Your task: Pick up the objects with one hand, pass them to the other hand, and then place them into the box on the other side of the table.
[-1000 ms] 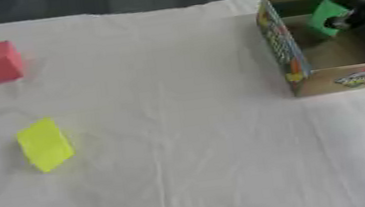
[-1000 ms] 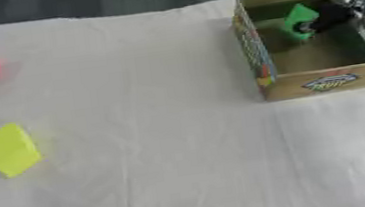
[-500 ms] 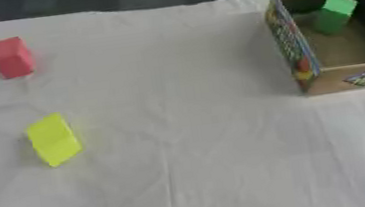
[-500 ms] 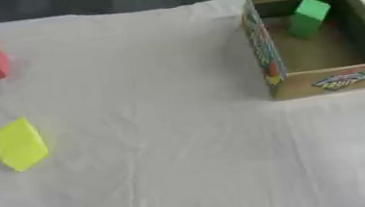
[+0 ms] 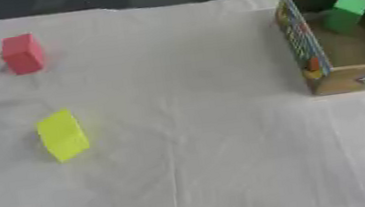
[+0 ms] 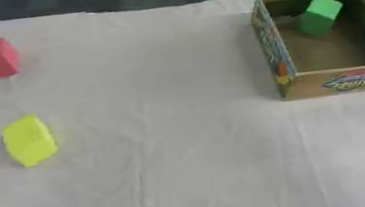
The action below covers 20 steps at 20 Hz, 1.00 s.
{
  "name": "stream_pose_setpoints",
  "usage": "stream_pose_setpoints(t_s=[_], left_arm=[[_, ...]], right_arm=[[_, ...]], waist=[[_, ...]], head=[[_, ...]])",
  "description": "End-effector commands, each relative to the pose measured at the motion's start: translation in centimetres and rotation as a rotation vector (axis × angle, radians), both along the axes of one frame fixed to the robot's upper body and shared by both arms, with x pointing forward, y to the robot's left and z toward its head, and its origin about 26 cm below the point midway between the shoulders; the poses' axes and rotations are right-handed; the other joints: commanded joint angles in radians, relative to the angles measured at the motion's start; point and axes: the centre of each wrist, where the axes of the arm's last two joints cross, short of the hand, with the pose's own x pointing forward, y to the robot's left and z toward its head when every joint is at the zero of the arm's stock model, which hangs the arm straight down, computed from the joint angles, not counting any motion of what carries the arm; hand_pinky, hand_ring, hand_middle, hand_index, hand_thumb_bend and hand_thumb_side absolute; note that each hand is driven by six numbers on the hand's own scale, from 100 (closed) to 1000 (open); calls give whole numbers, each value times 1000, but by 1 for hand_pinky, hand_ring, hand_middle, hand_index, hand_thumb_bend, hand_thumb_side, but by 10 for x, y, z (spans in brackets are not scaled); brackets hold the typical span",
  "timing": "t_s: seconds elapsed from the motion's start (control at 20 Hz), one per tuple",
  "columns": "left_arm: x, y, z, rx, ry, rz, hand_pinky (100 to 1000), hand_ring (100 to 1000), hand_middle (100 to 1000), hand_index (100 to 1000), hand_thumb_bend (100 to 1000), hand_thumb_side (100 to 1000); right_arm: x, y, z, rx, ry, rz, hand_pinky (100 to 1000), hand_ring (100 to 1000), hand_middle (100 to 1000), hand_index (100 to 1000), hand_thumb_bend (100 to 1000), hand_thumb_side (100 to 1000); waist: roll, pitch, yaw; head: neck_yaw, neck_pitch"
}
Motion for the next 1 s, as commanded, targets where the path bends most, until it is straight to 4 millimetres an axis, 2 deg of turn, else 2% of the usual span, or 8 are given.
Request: stream_pose_setpoints(t_s=[0.05,0.3,0.35,0.5,0.6,0.75,1.0], left_arm=[[15,16,26,134,145,-6,734,759,729,850,519,353],[50,25,52,311,311,38,774,795,760,873,616,372],[57,26,56,325,328,46,778,798,759,872,640,330],[73,27,64,353,349,68,785,804,758,871,718,280],[82,29,64,371,374,83,794,812,757,866,776,205],[92,33,64,381,410,119,795,812,746,845,775,100],[100,49,62,377,462,220,798,812,748,834,765,100]], right_arm=[[-5,2,6,-22,-30,28,886,845,803,886,414,328],[-3,4,-2,-19,2,74,886,842,800,887,412,334],[-3,4,-5,-15,10,84,886,840,798,886,412,333],[0,8,-12,28,25,126,888,840,797,890,400,339],[1,11,-16,73,31,160,890,840,796,892,395,343],[3,16,-19,113,42,193,889,837,792,890,388,346],[5,20,-19,116,55,208,888,833,789,889,395,346]], waist=[[2,-27,-3],[3,-17,-17],[4,-13,-22],[10,2,-40],[15,13,-53],[25,31,-75],[38,52,-108]], head=[[5,-1],[30,-19],[39,-23],[62,-37],[78,-49],[101,-68],[151,-87]])
